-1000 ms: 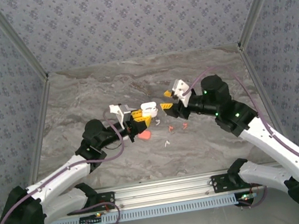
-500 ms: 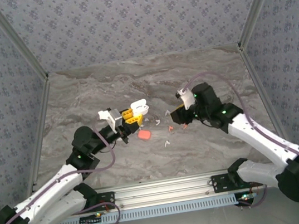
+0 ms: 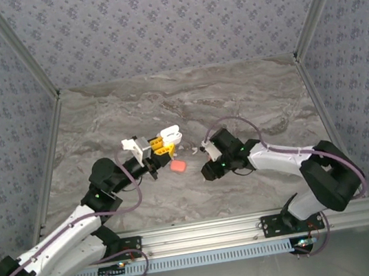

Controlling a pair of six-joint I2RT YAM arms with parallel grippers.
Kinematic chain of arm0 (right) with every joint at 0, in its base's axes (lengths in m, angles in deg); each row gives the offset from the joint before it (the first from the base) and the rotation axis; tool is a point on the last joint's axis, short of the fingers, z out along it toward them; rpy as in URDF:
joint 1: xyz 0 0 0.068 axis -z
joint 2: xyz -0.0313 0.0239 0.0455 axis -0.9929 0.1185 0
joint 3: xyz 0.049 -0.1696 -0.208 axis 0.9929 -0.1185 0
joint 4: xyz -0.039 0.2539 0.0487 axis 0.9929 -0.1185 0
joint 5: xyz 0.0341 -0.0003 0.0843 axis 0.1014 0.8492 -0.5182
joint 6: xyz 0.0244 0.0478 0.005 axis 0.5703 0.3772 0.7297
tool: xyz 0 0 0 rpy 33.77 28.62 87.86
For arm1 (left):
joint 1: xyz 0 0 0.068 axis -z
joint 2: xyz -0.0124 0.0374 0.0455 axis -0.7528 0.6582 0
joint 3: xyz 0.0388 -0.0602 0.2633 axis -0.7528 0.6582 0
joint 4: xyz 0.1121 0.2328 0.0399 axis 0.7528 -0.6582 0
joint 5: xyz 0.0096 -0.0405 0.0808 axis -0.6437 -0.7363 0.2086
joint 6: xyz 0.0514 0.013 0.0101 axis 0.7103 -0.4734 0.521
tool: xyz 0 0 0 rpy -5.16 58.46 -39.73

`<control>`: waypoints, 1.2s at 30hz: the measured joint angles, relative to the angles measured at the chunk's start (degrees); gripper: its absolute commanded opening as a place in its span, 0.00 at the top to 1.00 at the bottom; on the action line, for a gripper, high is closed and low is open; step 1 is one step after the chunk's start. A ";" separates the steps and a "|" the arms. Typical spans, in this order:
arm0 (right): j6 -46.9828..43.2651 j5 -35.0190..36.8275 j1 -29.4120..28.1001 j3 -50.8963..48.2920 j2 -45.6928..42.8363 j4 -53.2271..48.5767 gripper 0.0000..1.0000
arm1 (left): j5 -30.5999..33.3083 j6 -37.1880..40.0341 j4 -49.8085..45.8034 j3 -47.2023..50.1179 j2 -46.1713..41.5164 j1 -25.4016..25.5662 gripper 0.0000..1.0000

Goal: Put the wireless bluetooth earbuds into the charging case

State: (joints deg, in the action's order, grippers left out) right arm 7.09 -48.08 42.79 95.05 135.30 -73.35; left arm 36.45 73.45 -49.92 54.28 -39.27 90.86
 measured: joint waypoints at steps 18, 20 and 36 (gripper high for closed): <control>-0.07 1.70 -1.07 1.33 5.99 1.29 0.63 | 0.00 0.00 -1.29 0.00 -0.28 0.00 1.00; -0.09 2.05 -1.27 1.60 6.25 1.20 0.66 | 0.00 0.00 -1.29 0.00 -0.26 0.00 1.00; -0.59 3.65 -2.01 2.12 2.38 0.04 0.81 | 0.00 0.02 -1.70 0.00 -0.31 0.00 1.00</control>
State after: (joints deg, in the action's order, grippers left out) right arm 6.50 -44.43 40.78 97.17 137.68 -73.30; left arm 36.45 73.47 -51.62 54.28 -39.58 90.86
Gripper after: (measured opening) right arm 0.193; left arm 0.207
